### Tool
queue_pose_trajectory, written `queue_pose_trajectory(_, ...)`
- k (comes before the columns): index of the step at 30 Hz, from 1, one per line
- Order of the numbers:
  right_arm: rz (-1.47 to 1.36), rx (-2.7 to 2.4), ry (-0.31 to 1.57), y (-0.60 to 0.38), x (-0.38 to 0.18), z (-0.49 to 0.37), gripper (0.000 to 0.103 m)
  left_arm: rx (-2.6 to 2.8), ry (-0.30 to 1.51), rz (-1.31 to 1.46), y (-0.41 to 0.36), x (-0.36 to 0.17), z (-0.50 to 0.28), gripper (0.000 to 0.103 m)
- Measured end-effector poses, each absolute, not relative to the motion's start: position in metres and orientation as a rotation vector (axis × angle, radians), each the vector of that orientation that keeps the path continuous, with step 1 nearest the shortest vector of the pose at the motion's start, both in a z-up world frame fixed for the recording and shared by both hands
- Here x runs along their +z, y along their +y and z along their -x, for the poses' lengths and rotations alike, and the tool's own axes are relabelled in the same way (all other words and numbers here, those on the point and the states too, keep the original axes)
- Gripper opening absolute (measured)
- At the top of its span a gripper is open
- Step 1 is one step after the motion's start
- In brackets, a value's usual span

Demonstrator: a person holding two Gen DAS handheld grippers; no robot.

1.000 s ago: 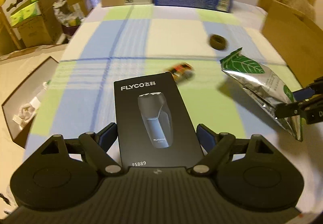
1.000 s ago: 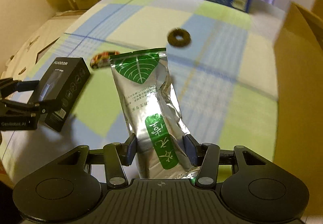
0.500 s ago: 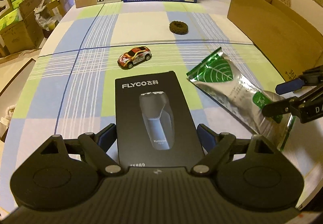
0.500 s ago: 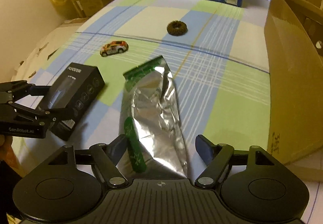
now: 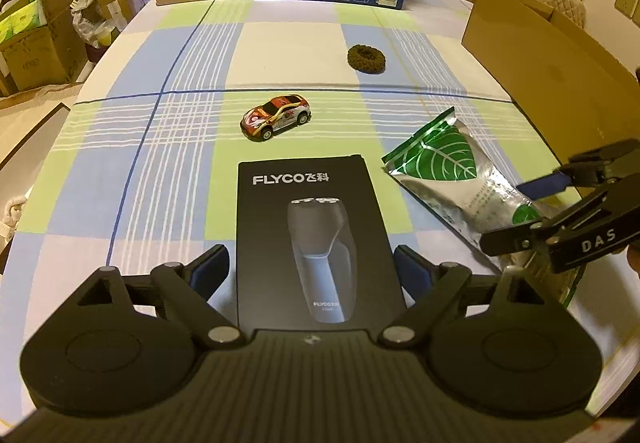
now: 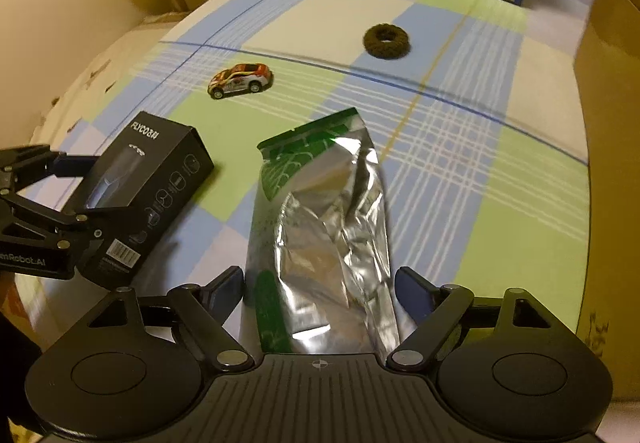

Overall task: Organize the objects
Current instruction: 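Carry the tea bag and FLYCO box toward the cardboard box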

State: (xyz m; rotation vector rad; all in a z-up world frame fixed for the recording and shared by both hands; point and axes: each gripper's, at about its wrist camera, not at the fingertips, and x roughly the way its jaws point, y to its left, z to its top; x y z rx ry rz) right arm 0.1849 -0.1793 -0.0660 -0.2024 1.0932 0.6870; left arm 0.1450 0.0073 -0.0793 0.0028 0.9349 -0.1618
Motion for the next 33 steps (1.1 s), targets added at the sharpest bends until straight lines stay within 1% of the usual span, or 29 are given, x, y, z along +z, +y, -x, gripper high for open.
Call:
queue_pose_trajectory(1,0.204,0.685,1.096,-0.178,-0.066,-0.186,0.078,-0.162,0.937,-0.006,0.006,-0.08,-0.146,0.086)
queue_pose_trajectory(2,0.198,0.681,1.093,-0.178,-0.066,-0.186,0.071,-0.164,0.939,-0.009,0.005,-0.08,-0.147,0.086)
queue_pose_trajectory(4,0.195,0.668,1.089,-0.177,-0.064,-0.184,0.068,-0.164,0.945,-0.015,0.004,-0.081,-0.148,0.086)
queue_pose_trajectory(6,0.19,0.677,1.085,-0.176,-0.064,-0.182,0.056,-0.16,0.949,-0.039,0.001,-0.081,-0.151,0.085)
queue_pose_trajectory(12,0.205,0.667,1.071,-0.17,-0.061,-0.175,0.049,-0.163,0.964,-0.076,-0.002,-0.081,-0.157,0.081)
queue_pose_trajectory(15,0.194,0.658,1.065,-0.171,-0.059,-0.174,0.046,-0.167,0.975,-0.086,-0.003,-0.084,-0.159,0.079)
queue_pose_trajectory(22,0.185,0.642,1.059,-0.169,-0.057,-0.175,0.045,-0.177,0.981,-0.096,-0.002,-0.083,-0.159,0.078)
queue_pose_trajectory(28,0.15,0.628,1.026,-0.171,-0.047,-0.175,0.044,-0.184,0.88,-0.006,0.008,-0.065,-0.153,0.077)
queue_pose_trajectory(33,0.138,0.621,1.018,-0.171,-0.043,-0.176,0.044,-0.162,0.887,0.011,0.011,-0.064,-0.157,0.077)
